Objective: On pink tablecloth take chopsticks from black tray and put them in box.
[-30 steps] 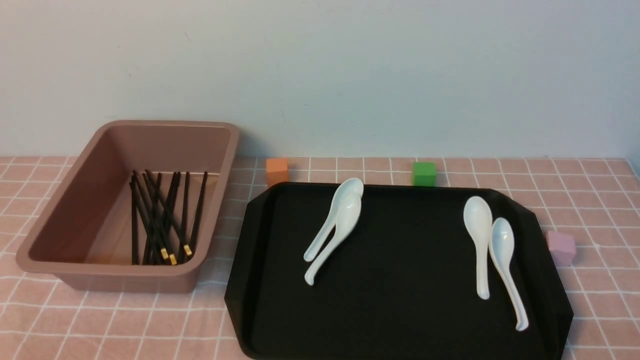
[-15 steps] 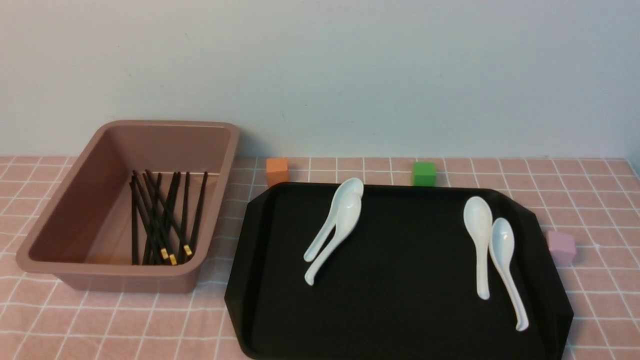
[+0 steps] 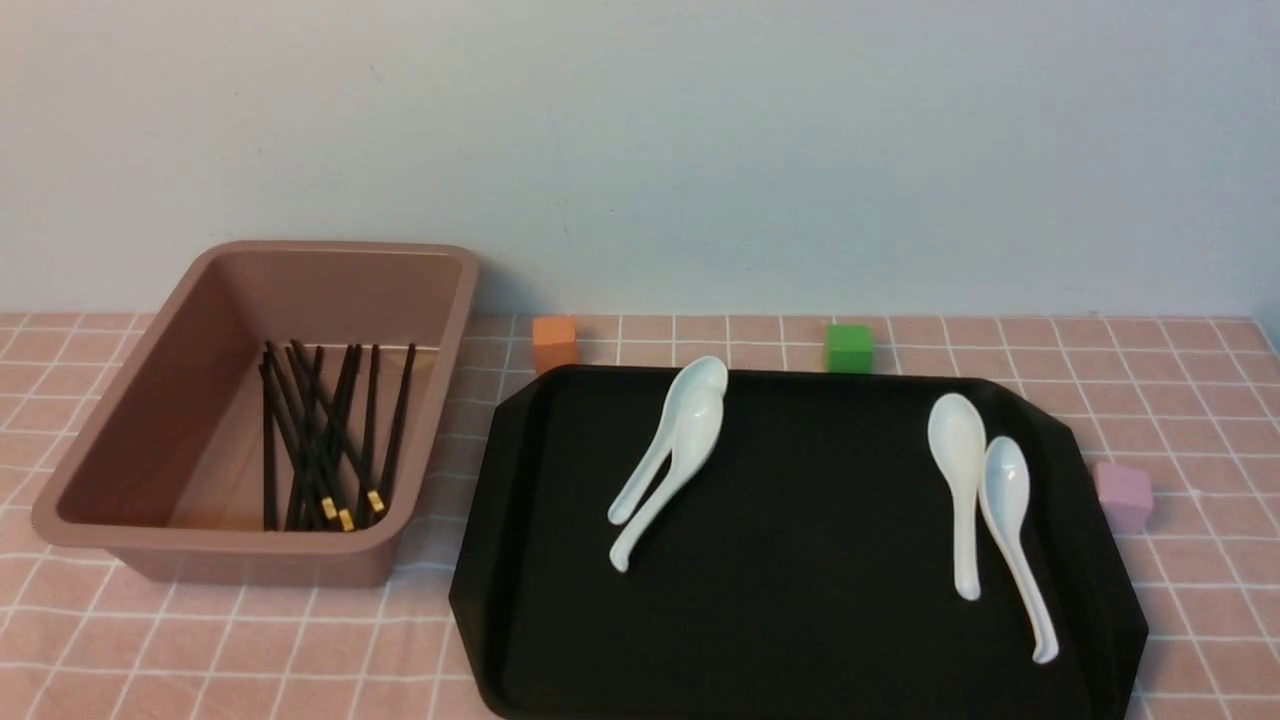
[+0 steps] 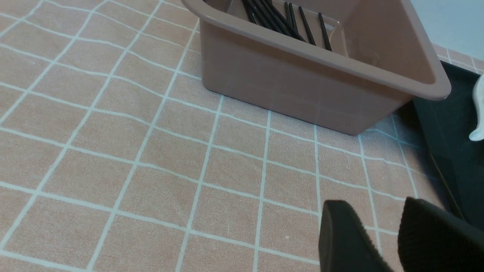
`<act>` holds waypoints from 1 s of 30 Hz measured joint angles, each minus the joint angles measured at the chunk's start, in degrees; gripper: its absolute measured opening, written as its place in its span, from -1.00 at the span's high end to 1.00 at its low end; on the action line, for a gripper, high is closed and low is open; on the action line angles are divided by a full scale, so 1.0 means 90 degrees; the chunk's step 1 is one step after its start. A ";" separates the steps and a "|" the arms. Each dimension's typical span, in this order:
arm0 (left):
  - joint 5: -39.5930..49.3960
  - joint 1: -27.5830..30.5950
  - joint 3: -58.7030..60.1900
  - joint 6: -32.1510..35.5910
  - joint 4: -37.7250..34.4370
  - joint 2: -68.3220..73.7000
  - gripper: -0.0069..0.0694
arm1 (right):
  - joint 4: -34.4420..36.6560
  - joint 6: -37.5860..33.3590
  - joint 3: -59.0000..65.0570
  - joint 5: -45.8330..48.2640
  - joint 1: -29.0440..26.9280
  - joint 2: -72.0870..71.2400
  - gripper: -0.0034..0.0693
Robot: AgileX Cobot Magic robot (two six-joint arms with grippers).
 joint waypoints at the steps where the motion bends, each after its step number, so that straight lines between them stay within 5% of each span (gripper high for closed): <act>1: 0.0000 0.0000 0.0000 0.0000 0.0000 0.0000 0.19 | 0.0000 0.0000 0.0000 0.0000 0.0000 0.0000 0.87; 30: 0.0000 0.0000 0.0000 0.0000 0.0000 0.0000 0.19 | 0.0000 0.0000 0.0000 0.0000 0.0000 0.0000 0.82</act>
